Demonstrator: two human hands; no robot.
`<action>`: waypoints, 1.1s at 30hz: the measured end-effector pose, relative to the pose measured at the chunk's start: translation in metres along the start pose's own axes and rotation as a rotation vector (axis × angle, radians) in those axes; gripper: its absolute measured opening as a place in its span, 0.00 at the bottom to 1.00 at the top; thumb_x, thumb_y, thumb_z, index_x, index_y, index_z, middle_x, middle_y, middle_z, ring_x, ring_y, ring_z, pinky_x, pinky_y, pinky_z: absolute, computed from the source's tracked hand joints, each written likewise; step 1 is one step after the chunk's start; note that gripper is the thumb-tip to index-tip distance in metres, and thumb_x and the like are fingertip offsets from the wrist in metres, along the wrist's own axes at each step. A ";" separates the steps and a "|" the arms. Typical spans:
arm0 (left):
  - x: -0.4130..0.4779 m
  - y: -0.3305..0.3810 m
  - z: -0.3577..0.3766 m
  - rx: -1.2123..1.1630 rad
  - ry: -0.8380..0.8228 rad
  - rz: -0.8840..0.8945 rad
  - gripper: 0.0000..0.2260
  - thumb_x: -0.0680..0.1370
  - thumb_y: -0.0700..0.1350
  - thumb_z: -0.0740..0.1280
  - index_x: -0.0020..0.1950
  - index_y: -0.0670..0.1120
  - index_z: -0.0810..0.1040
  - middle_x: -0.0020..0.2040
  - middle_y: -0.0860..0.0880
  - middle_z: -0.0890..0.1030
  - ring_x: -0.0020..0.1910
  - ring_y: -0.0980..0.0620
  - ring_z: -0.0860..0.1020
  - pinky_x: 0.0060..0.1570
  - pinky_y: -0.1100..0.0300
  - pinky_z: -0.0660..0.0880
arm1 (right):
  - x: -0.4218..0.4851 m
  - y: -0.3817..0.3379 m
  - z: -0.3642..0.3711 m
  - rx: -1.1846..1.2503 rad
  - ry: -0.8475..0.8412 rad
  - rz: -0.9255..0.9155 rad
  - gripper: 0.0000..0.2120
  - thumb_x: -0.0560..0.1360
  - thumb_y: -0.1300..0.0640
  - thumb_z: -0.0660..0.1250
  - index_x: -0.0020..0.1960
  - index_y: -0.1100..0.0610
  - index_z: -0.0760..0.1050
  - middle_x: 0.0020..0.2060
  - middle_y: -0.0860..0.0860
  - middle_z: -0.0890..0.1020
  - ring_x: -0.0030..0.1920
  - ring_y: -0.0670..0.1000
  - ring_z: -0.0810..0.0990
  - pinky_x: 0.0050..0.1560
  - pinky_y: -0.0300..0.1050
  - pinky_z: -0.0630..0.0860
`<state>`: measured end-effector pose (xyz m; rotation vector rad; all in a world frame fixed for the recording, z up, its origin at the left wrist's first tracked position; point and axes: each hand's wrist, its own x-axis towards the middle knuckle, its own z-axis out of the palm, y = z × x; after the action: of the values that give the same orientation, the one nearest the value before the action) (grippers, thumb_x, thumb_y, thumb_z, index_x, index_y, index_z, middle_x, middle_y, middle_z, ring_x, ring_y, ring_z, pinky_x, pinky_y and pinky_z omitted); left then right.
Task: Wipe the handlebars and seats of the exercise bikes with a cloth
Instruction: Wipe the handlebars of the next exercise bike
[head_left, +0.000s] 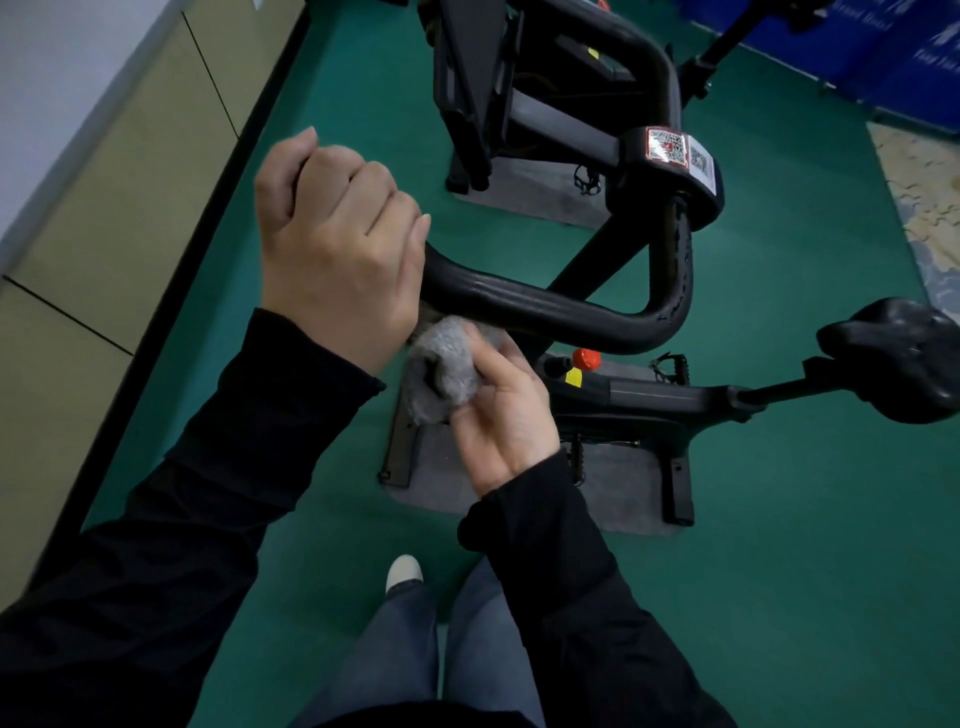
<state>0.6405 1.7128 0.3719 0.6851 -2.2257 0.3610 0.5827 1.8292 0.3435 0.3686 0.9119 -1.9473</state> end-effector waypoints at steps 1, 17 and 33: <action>0.000 0.000 0.000 -0.001 0.000 0.001 0.15 0.81 0.45 0.56 0.41 0.41 0.77 0.42 0.45 0.79 0.52 0.46 0.68 0.66 0.53 0.57 | -0.002 -0.005 -0.006 0.014 0.012 -0.025 0.15 0.72 0.70 0.65 0.59 0.63 0.70 0.55 0.64 0.76 0.51 0.56 0.78 0.60 0.50 0.73; -0.001 0.001 0.000 -0.010 -0.020 -0.021 0.16 0.82 0.45 0.56 0.42 0.39 0.77 0.42 0.44 0.78 0.53 0.46 0.67 0.66 0.52 0.55 | -0.009 -0.023 -0.036 -0.114 0.352 -0.431 0.10 0.69 0.68 0.73 0.48 0.62 0.75 0.38 0.55 0.83 0.39 0.51 0.83 0.46 0.48 0.81; -0.004 0.000 0.004 -0.046 -0.034 -0.043 0.13 0.81 0.45 0.57 0.44 0.40 0.77 0.43 0.43 0.78 0.53 0.44 0.69 0.67 0.46 0.61 | -0.011 -0.024 -0.038 -0.558 0.559 -0.858 0.12 0.69 0.60 0.76 0.41 0.47 0.76 0.42 0.53 0.81 0.47 0.56 0.80 0.53 0.60 0.77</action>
<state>0.6401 1.7125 0.3662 0.7180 -2.2411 0.2778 0.5646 1.8705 0.3349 0.1942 2.1922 -2.2235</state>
